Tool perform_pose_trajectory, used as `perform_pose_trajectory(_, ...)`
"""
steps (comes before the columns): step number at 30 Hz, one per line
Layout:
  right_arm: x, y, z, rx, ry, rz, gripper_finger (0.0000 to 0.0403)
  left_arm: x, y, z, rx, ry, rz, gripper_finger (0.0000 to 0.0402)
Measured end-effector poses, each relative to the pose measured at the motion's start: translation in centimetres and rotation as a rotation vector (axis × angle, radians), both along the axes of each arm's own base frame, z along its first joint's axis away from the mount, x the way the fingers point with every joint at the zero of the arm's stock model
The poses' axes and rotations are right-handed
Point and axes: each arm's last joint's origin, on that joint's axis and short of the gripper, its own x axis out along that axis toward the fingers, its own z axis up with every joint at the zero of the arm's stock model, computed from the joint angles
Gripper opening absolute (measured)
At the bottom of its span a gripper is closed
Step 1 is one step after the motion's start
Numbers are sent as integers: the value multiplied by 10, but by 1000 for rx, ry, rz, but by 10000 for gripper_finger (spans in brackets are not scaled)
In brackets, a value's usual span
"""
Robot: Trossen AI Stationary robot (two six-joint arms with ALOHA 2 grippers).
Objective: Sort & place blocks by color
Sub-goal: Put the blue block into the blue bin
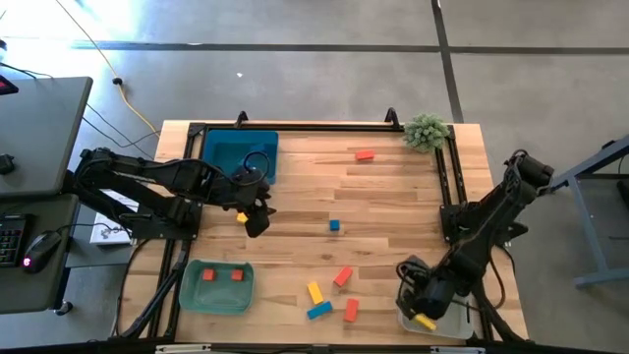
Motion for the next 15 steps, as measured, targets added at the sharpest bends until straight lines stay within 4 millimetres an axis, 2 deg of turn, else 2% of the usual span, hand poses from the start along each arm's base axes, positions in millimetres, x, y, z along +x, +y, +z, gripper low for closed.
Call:
perform_pose_trajectory(9,30,-43,16,-120,-188,-136,200,0,14,0,63,26,-21,207)
perform_pose_trajectory(15,55,-76,19,-230,-272,-104,200,-1,22,0,82,35,-11,207)
